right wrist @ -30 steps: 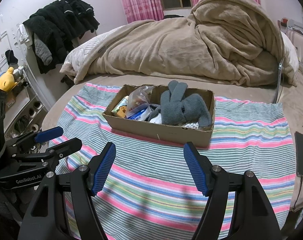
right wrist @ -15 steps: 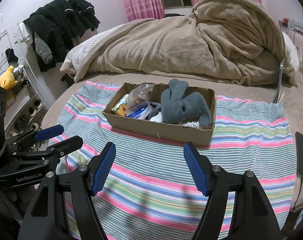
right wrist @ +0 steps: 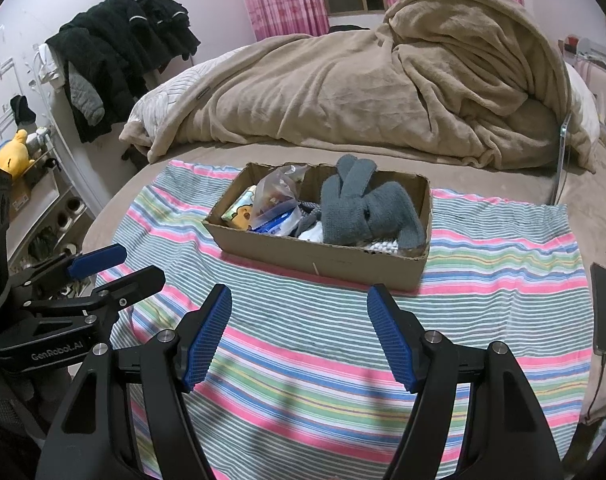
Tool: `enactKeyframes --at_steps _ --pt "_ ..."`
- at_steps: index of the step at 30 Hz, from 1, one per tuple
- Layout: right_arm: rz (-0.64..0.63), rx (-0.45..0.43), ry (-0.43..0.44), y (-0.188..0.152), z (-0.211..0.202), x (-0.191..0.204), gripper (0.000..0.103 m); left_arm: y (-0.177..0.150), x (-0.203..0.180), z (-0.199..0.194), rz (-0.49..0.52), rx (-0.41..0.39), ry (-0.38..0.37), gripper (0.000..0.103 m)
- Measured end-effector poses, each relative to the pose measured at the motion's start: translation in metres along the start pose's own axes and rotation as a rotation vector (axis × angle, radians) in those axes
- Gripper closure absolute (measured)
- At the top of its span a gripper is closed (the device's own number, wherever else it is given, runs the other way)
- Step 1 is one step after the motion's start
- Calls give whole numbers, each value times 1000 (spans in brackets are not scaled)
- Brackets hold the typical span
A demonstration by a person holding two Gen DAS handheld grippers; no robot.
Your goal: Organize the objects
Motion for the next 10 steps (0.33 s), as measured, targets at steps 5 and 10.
enactKeyframes --at_steps 5,10 --pt "1 3 -1 -1 1 -1 30 0 -1 -1 1 -4 -4 30" --pt "2 10 0 -2 2 -1 30 1 0 0 -3 -3 -3 30"
Point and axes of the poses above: each gripper's, at about its wrist camera, not at the fingertips, and z roughly the way its jaws point, x to its left, y to its top, the point moved 7 cm from there along z, roughly the way its jaws point, and after that the axes turned 7 degrees about -z, right-handed, at the moved point
